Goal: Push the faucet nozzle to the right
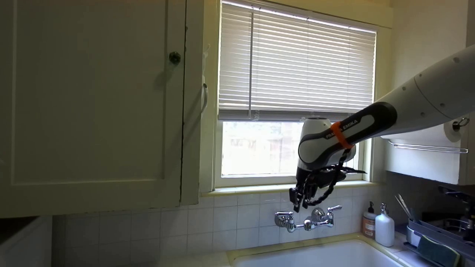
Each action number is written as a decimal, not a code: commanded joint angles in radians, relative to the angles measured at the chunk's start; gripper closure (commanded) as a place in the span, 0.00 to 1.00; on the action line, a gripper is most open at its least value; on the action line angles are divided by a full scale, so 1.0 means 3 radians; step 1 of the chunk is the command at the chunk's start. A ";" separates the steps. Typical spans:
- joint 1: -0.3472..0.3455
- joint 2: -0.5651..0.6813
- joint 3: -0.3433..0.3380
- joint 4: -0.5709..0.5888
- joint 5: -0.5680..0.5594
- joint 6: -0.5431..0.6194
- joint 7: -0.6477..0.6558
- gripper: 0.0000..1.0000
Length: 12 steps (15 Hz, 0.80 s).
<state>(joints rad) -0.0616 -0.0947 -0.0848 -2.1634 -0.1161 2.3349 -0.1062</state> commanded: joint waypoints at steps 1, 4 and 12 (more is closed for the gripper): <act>-0.0060 0.0110 -0.0005 -0.0132 -0.0148 0.0410 0.0114 0.81; -0.0098 0.0199 -0.0024 -0.0217 -0.0257 0.0638 0.0186 0.99; -0.0127 0.0291 -0.0062 -0.0295 -0.0379 0.0854 0.0359 1.00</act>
<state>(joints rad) -0.0941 -0.0097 -0.1027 -2.2285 -0.1897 2.5543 -0.0389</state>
